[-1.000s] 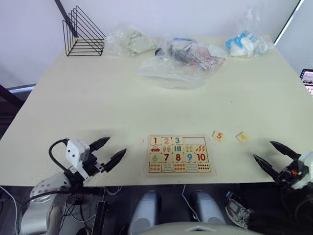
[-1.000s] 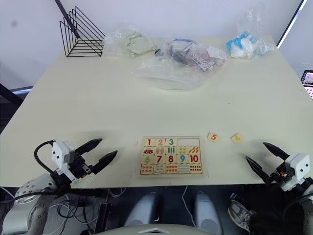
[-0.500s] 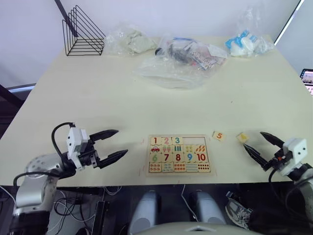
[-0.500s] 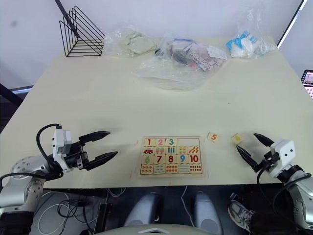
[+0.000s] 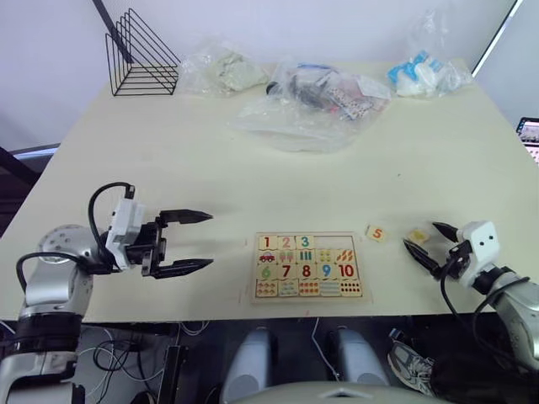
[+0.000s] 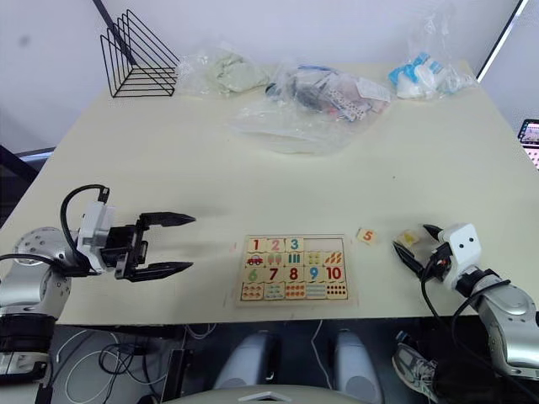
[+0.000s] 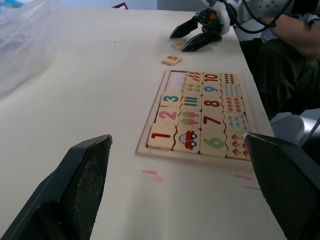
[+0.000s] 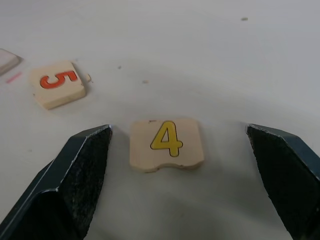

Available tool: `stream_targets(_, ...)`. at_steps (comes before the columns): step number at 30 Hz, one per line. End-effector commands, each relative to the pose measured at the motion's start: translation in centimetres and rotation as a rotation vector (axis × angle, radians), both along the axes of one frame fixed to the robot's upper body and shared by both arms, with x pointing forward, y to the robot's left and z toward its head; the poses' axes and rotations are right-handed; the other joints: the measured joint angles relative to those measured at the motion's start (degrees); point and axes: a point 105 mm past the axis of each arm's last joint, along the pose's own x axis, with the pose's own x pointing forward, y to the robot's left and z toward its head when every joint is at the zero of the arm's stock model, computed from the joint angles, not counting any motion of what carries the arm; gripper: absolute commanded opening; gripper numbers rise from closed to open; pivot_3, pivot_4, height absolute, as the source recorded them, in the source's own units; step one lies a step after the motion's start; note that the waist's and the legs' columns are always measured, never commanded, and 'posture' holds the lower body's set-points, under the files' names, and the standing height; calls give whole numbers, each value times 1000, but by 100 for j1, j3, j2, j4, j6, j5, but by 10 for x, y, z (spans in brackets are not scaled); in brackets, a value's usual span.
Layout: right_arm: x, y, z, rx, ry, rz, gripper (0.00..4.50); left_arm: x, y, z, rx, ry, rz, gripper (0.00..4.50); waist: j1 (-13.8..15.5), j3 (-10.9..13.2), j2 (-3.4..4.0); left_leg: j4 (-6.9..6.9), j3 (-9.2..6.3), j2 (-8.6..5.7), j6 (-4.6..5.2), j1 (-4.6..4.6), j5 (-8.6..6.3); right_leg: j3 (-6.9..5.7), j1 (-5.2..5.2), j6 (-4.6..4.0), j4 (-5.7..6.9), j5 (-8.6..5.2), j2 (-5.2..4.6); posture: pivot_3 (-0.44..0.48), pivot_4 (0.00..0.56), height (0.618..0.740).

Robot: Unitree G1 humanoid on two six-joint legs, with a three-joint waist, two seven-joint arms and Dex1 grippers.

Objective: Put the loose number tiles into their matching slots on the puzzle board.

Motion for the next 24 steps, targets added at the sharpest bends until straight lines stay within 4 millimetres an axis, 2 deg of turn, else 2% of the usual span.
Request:
stream_targets(1,-4,5,0,20,36,0,4500,-2,-5,6,-7,-24,-74,4457,-2,0,0,0,-3,-1,0,1,0,0,1,0,0,0,0,0,150,740)
stream_targets(5,-7,5,-2,20,61,1,3341,-3,-10,5,-13,-17,-102,4500,-7,0,0,0,-7,0,0,0,0,-2,0,0,1,0,2,0,150,740)
stream_targets(6,-7,4,-2,16,61,1,2762,-4,-11,4,-12,-16,-109,4500,-7,0,-1,0,-7,-1,0,0,0,-2,0,0,1,0,3,0,150,740)
stream_targets(7,-7,4,-2,15,61,2,2487,-4,-12,4,-17,-14,-114,4500,-8,0,-1,0,-7,-1,0,1,0,-2,0,0,1,0,3,0,150,740)
stream_targets(8,-7,5,-2,13,60,0,1892,-4,-12,4,-18,-13,-117,4500,-8,0,-2,0,-6,0,0,1,0,-2,0,0,1,0,3,0,150,740)
stream_targets(10,-7,6,-2,16,52,-7,1571,-4,-12,3,-18,-11,-115,4500,-9,0,-2,0,-4,-1,0,1,0,-3,0,0,1,0,3,0,150,740)
stream_targets(16,-15,12,4,42,31,-140,1501,-6,-12,3,-19,-15,-120,4500,-4,0,-2,0,-7,0,0,0,0,-3,0,0,1,0,3,0,150,740)
stream_targets(20,-31,36,10,145,52,-220,1501,-7,-13,3,-25,-15,-126,4500,1,0,-1,-1,-16,0,0,-3,0,-5,-3,-1,3,-1,3,0,150,740)
stream_targets(24,-42,51,10,176,78,-288,1501,-8,-14,4,-27,-17,-130,4500,-9,0,0,-1,-22,2,0,-5,0,-1,-8,-4,3,-3,3,0,150,740)
